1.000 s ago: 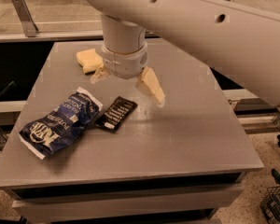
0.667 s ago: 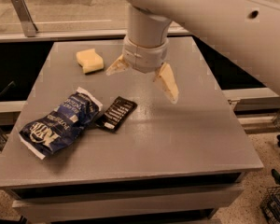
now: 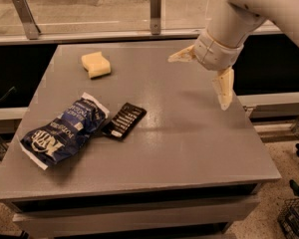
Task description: Move rxbar chocolate near blue chip bag
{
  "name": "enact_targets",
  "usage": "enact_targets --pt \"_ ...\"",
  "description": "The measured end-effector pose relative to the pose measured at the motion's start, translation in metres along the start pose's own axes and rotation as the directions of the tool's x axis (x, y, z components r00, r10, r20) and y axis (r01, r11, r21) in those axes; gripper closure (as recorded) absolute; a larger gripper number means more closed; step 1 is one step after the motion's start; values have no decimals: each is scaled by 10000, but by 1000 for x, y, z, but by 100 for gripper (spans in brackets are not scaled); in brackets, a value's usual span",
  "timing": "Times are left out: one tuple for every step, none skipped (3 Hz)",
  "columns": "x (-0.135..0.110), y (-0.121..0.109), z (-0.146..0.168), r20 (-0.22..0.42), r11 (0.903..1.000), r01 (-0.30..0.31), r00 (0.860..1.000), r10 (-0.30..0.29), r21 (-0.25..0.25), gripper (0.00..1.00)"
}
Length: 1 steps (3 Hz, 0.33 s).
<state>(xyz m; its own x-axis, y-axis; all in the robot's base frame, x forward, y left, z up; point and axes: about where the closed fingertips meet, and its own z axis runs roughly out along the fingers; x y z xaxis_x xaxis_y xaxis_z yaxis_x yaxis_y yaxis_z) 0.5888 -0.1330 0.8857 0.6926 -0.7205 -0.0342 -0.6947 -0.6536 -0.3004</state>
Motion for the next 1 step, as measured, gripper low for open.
enact_targets --pt "3 4 -1 40 9999 -114 9999 114 52 0"
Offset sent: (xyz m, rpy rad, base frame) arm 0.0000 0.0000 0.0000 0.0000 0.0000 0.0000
